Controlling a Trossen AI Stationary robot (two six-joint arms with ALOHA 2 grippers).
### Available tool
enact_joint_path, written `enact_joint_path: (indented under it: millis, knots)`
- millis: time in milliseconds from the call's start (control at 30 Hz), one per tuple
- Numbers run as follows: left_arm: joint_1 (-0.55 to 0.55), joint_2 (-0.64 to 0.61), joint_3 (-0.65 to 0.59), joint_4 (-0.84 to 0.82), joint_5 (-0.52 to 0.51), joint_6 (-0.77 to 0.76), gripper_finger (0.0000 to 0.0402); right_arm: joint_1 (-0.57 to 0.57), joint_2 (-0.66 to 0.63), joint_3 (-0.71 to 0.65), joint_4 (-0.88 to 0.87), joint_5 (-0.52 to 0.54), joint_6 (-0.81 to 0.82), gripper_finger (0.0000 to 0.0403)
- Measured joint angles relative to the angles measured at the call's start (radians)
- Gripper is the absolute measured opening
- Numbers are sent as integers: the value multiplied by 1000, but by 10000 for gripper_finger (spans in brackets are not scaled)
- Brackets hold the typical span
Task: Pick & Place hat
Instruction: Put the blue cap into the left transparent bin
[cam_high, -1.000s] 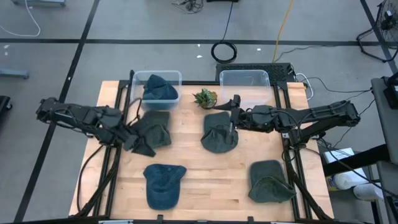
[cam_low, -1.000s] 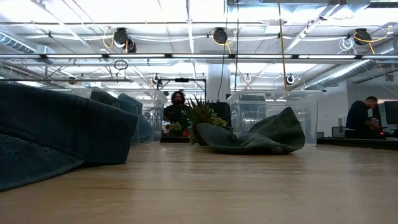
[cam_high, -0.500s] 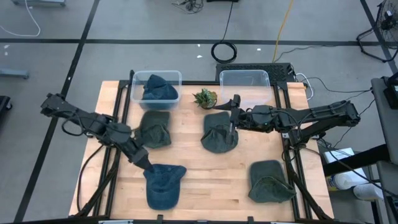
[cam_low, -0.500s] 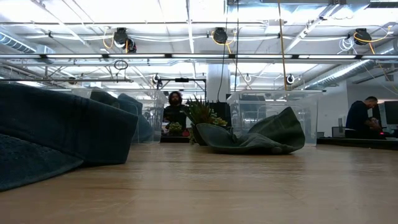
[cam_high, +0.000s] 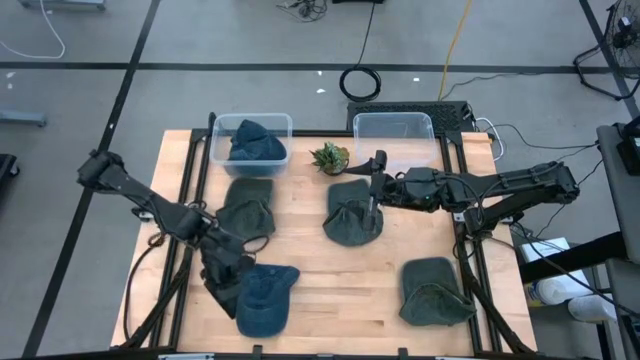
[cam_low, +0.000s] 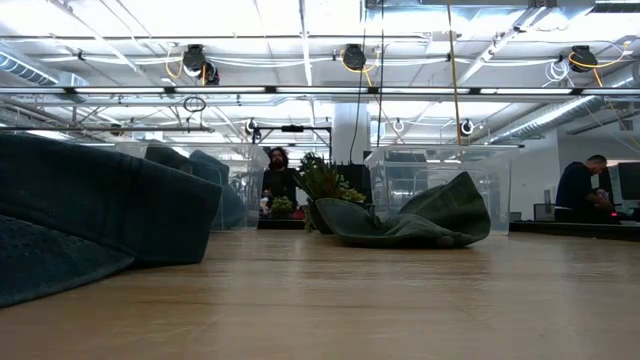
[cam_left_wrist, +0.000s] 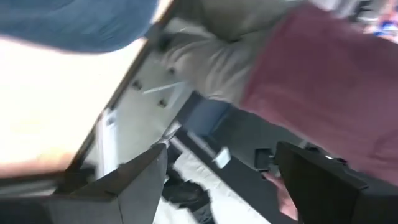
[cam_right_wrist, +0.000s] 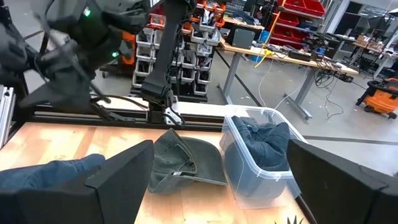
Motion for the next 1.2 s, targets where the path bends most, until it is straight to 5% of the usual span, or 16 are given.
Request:
enact_joint_path:
  millis: [200, 400, 767, 1200]
  knots:
    - [-17, 19, 0, -213, 95, 0, 284, -5, 0, 0, 0, -1, 0, 357]
    - [-10, -15, 0, -290, 58, 44, 257, -30, 0, 0, 0, -1, 0, 357]
    - [83, -23, 0, -575, -182, 323, 264, -37, -1, 0, 8, -3, -2, 357]
    - [156, -13, 0, -590, -467, 666, 256, -37, -1, 0, -2, -4, -4, 357]
